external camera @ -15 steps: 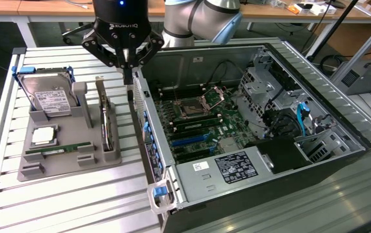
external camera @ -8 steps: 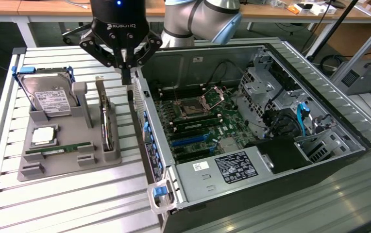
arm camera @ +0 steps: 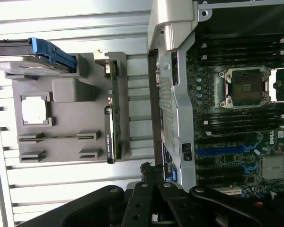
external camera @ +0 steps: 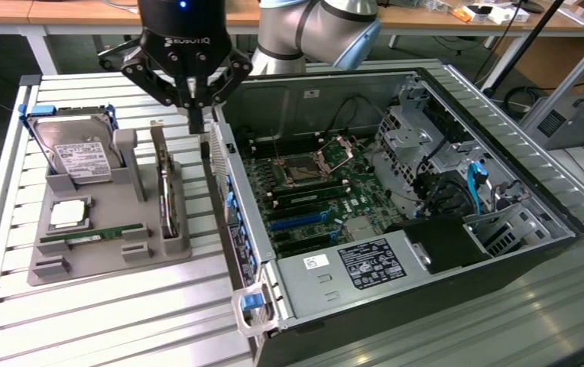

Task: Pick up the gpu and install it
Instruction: 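Reach for the gpu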

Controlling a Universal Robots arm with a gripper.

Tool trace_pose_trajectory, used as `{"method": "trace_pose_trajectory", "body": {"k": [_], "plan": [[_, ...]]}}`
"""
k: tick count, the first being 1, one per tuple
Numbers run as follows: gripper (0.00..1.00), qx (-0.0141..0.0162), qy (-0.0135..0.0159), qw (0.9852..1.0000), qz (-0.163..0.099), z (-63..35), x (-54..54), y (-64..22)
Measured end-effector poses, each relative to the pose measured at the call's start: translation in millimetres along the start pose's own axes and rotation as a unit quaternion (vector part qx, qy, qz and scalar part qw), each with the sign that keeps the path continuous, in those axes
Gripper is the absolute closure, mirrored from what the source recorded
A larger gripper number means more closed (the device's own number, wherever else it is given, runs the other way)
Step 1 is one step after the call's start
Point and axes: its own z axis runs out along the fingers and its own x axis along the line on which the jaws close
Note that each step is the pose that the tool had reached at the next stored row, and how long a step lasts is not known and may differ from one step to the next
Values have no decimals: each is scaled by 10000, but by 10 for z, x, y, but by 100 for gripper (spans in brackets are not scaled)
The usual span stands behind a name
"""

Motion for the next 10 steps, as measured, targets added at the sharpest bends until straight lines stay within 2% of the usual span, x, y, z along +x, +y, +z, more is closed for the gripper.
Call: {"method": "trace_pose_trajectory", "body": {"k": [10], "plan": [[89,1,0,10000,0,-2,50,-4]]}}
